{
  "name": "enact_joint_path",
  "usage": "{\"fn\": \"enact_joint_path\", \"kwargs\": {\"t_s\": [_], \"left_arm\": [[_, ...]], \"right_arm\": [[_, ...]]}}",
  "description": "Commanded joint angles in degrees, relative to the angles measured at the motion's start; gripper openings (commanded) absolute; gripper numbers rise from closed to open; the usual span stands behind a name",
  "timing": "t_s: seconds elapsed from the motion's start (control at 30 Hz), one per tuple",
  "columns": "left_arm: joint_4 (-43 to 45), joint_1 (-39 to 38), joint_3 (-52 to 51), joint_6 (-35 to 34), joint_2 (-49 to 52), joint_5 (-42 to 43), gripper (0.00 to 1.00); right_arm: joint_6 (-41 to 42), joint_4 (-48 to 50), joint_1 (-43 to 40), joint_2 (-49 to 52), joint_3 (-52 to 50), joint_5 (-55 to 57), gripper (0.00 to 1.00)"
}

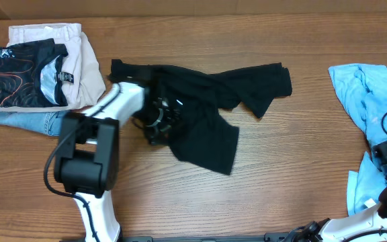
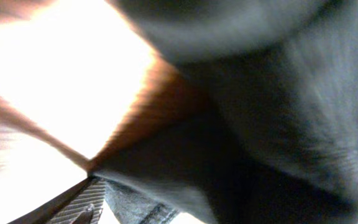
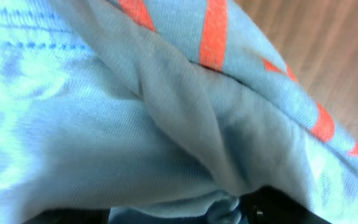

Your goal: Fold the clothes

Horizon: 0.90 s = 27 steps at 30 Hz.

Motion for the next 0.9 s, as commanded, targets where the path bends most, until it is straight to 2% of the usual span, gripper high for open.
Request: {"fn": "enact_joint_path", "kwargs": {"t_s": [0.0, 0.27, 0.4, 0.47, 0.6, 0.73, 0.87], "left_arm": [[0.35, 7.61, -1.40, 5.92, 2.56, -8.98, 0.79], [1.29, 16.81, -1.25, 7.85, -5.46, -11.23, 0.81], [-0.70, 18.38, -1.25, 9.16, -12.15, -11.21, 0.86], [-5.55, 16.72, -1.27, 9.97, -16.37, -11.85, 0.93], [-11.69, 13.27, -1.79, 8.76, -18.64, -15.82, 0.99], [-13.22, 9.64, -5.95, 6.01, -18.64, -19.32, 0.93], [-9.49, 7.43, -13.16, 2.27, -18.64, -21.73, 0.88]], "right_arm": [[0.15, -1.44, 0.52, 0.07, 6.23, -7.23, 0.75], [-2.82, -10.21, 6.67, -0.07, 17.94, -15.52, 0.80], [-4.61, -15.39, 10.54, -0.33, 22.18, -17.70, 0.81], [-5.64, -18.16, 13.57, -1.42, 22.95, -17.68, 0.81], [-6.03, -20.48, 17.25, -3.34, 22.95, -17.64, 0.81], [-6.93, -22.56, 21.18, -5.68, 22.95, -16.50, 0.81], [-6.91, -23.19, 23.56, -6.67, 22.93, -15.28, 0.81]]}}
